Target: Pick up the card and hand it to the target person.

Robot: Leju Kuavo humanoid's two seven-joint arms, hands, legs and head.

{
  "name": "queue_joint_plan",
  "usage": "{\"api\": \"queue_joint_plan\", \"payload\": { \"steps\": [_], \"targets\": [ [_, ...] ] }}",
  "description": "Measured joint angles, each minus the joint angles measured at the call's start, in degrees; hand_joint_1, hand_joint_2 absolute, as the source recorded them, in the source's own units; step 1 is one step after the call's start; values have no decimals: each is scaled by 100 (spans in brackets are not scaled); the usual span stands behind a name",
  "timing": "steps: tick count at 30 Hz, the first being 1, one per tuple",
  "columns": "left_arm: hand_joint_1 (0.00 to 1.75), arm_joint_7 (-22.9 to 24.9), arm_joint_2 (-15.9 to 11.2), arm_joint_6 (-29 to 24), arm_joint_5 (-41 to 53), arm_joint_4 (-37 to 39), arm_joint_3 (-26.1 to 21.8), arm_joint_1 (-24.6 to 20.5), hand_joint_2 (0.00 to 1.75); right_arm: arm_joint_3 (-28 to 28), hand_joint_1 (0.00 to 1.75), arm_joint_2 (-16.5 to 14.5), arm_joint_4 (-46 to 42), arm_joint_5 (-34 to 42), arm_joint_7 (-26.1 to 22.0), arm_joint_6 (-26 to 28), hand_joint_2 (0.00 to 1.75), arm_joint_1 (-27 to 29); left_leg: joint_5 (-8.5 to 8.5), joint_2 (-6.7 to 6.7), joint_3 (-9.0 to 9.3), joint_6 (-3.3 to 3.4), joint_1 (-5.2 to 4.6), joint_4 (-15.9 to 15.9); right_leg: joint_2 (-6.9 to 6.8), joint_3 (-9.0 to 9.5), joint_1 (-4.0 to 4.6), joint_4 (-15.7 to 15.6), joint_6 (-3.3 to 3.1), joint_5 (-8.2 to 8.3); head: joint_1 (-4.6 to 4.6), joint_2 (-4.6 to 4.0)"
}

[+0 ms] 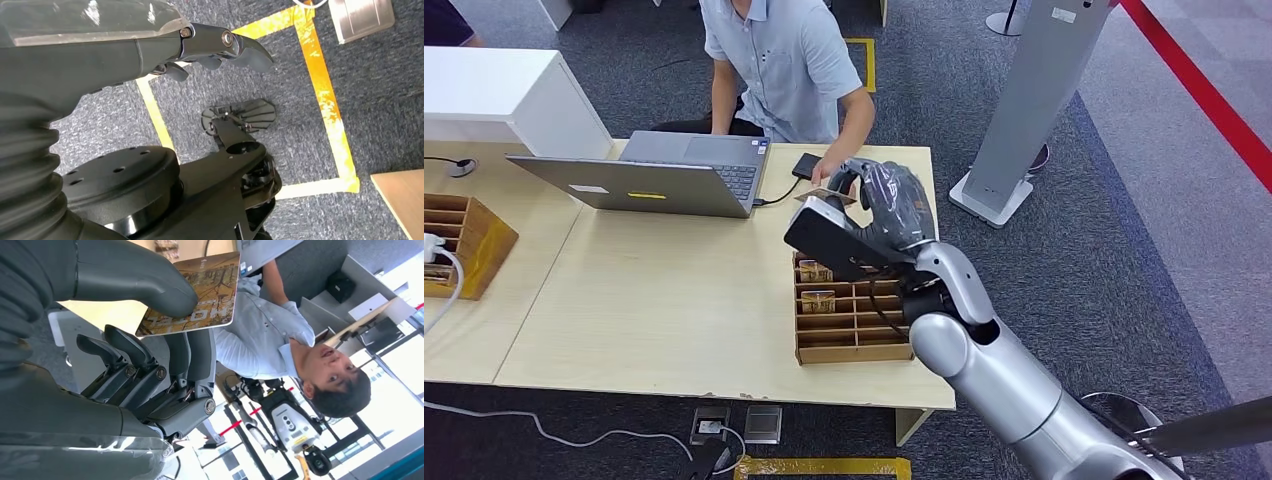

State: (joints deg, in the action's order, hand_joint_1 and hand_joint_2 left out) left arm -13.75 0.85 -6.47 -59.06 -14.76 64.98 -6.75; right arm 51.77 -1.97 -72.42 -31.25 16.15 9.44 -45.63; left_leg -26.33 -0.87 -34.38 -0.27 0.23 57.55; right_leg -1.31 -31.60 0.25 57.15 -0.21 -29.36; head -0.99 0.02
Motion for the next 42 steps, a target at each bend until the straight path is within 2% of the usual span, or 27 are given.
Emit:
{"api": "queue_joint_plan", "payload": {
  "steps": [7,13,19,26,30,42],
  "targets": [
    [0,137,0,126,10,-24,13,-25,175,130,175,-690,1593,197,-245,53,175,-741,0,1,-4,0,0,0,-1,-4,0,1,0,-1,-2,1],
    [0,236,0,194,59,-38,23,-56,175,279,175,-1173,2732,165,-234,50,175,-1040,0,2,-4,0,0,0,-3,-5,0,0,0,-1,-2,1],
    [0,285,0,243,74,-58,42,-92,175,404,175,-1392,3542,83,-203,67,175,-1083,0,2,-3,1,0,0,-3,-4,0,-1,0,0,2,0],
    [0,346,-1,276,96,-62,90,-118,175,493,175,-1443,4047,12,-77,149,175,-1137,0,1,-3,1,0,0,-2,-5,0,-1,0,0,1,0],
    [0,348,-2,328,124,-64,134,-123,175,532,0,-1444,4208,-9,-39,175,175,-1195,0,1,-2,0,0,0,-2,-6,0,-1,0,0,-1,0],
    [0,345,-50,277,122,-79,178,-112,175,588,0,-1455,4342,195,-85,404,175,-1278,0,0,-2,1,0,0,-1,-6,0,-1,0,0,1,0]
  ]
}}
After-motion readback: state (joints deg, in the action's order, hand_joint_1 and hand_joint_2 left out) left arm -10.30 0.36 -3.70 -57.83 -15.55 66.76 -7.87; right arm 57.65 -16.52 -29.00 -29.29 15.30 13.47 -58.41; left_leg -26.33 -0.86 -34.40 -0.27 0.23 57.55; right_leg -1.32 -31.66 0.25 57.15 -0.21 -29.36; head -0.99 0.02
